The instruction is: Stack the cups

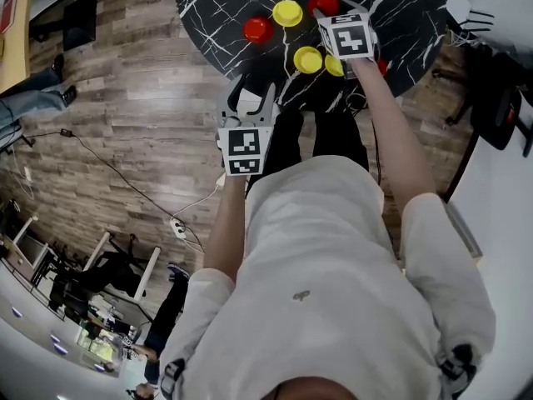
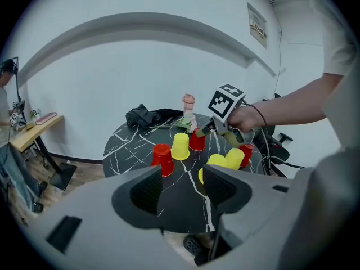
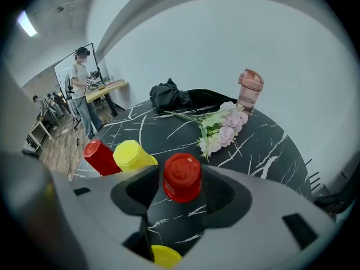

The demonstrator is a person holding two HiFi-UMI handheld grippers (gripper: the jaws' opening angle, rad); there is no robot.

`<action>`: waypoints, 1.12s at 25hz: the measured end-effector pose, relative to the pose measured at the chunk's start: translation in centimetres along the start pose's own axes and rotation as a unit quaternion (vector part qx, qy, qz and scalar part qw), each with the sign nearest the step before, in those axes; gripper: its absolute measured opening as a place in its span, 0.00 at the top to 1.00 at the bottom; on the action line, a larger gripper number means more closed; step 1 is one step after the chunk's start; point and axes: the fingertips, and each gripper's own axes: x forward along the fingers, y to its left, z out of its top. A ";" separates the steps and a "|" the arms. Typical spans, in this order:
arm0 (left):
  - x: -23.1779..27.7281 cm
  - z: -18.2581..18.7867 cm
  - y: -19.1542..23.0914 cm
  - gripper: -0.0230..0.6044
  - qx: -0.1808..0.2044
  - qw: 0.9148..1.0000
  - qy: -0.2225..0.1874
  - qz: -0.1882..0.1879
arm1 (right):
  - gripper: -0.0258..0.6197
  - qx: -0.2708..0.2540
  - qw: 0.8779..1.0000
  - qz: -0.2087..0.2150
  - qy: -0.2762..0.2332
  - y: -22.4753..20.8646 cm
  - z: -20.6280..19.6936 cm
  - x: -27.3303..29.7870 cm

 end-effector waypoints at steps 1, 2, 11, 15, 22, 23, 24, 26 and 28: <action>-0.1 0.0 0.1 0.61 -0.002 1.000 0.000 0.002 | 0.59 -0.002 1.000 -0.001 0.002 -0.1 -0.1 0.2; -0.2 -0.1 0.1 0.61 -0.004 1.000 -0.001 0.004 | 0.59 -0.005 1.000 -0.004 0.004 -0.2 -0.1 0.3; -0.3 0.1 0.3 0.61 -0.007 1.000 -0.006 0.009 | 0.62 -0.007 1.000 -0.011 0.003 -0.4 0.1 0.5; -0.4 0.5 0.2 0.61 -0.001 1.000 -0.010 0.005 | 0.62 -0.008 1.000 -0.013 -0.002 -0.4 0.3 -0.2; 0.0 1.3 -0.8 0.61 0.013 1.000 -0.017 -0.017 | 0.62 -0.009 1.000 -0.011 -0.026 -0.1 1.3 -3.4; 0.2 1.5 -1.0 0.61 0.017 0.999 -0.019 -0.021 | 0.62 -0.010 0.999 -0.010 -0.031 -0.1 1.5 -4.0; 0.3 1.8 -1.3 0.61 0.019 0.999 -0.021 -0.026 | 0.62 -0.010 0.999 -0.009 -0.036 -0.1 1.6 -4.6; 0.6 2.4 -2.0 0.61 0.024 0.999 -0.027 -0.036 | 0.62 -0.010 0.999 -0.008 -0.045 -0.2 1.8 -6.0; 0.9 3.0 -2.7 0.61 0.031 0.998 -0.033 -0.048 | 0.62 -0.007 0.999 -0.006 -0.053 -0.3 1.9 -7.4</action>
